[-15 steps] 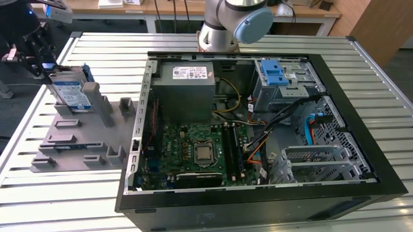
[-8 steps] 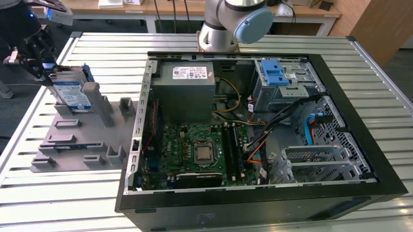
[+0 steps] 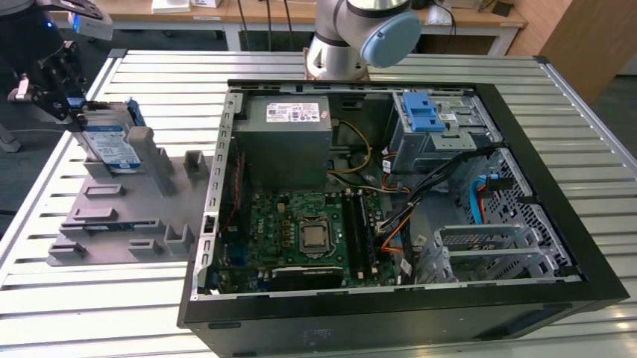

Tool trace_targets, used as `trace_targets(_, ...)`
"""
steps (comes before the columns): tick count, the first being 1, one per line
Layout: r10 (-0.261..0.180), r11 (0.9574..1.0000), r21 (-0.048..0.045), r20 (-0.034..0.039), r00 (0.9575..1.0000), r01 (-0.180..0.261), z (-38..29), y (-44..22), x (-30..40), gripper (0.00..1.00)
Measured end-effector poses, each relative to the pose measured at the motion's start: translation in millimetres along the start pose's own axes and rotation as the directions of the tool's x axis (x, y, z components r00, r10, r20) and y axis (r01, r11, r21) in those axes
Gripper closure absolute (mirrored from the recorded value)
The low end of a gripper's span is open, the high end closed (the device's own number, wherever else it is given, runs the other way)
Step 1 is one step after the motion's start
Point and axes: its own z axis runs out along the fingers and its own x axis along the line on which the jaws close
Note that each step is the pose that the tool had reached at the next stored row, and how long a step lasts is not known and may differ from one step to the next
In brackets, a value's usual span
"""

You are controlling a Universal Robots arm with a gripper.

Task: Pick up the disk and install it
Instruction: 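Pick up the disk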

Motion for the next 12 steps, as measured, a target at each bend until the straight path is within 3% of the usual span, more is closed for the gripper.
trace_targets(3,0.0,1.0,0.0,-0.0001,1.0,0.0,0.0,0.0,0.0,0.56)
trace_targets(4,0.0,1.0,0.0,-0.0001,1.0,0.0,0.0,0.0,0.0,0.63)
trace_targets(12,0.0,1.0,0.0,0.0,1.0,0.0,0.2,0.0,0.0,0.63)
